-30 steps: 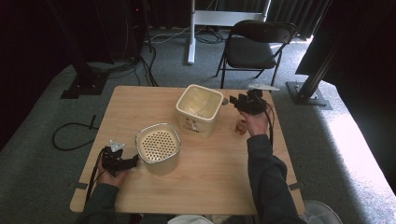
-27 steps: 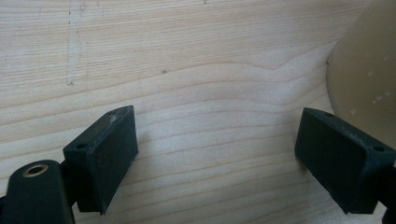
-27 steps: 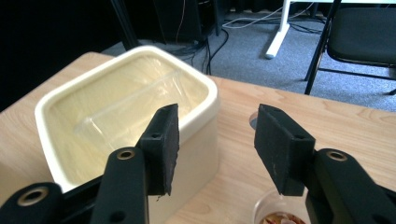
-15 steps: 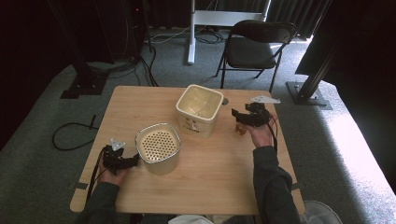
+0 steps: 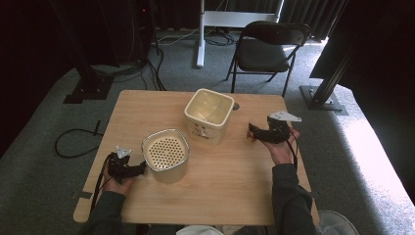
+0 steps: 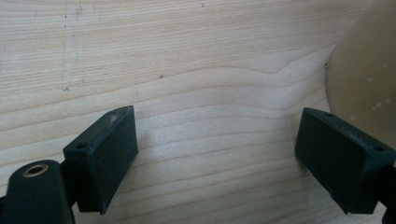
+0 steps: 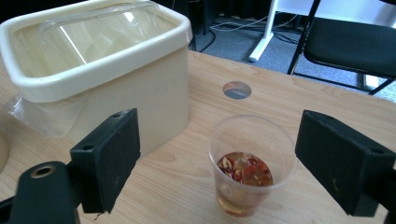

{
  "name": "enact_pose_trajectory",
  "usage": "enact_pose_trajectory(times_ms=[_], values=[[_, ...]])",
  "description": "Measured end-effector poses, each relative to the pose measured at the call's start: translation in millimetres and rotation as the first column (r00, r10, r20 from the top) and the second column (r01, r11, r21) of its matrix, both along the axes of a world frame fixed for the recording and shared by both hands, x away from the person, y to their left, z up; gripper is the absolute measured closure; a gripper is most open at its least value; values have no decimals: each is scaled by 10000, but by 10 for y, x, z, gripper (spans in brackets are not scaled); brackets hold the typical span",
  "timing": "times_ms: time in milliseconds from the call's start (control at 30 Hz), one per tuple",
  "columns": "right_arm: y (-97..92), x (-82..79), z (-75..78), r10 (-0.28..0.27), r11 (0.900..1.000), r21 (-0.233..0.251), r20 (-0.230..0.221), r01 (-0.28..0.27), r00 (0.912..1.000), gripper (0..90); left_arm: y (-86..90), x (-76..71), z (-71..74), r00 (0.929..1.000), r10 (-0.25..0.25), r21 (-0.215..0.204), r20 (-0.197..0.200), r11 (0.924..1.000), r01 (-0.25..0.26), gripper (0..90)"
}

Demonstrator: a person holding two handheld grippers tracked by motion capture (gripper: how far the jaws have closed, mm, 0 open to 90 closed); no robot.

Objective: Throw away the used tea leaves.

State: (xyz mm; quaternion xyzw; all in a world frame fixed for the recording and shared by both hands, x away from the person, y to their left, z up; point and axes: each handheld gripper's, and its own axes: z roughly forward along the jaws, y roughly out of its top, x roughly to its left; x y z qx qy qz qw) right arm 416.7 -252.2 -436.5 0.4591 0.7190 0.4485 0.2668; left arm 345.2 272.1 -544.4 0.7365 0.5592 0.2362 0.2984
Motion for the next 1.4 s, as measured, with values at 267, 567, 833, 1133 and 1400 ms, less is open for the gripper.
enact_pose_trajectory(times_ms=[267,567,833,1133,1400], values=[[-74,-25,-141,-39,10000,61,9,39,10000,130,0,1,0,10000,4,-5,7,10000,-4,137],[-74,119,-316,-344,9994,-31,-151,344,9993,124,0,0,0,10000,-4,4,0,10000,4,137],[-97,223,-441,-468,9989,35,-387,469,9982,123,0,-1,0,10000,-2,8,-4,10000,2,137],[-48,296,-555,-530,9986,-49,-449,529,9976,122,0,-2,0,10000,-3,10,-2,10000,3,137],[-11,413,-709,-658,9978,-95,-346,655,9972,158,0,-4,0,10000,1,8,-2,10000,-1,137]])
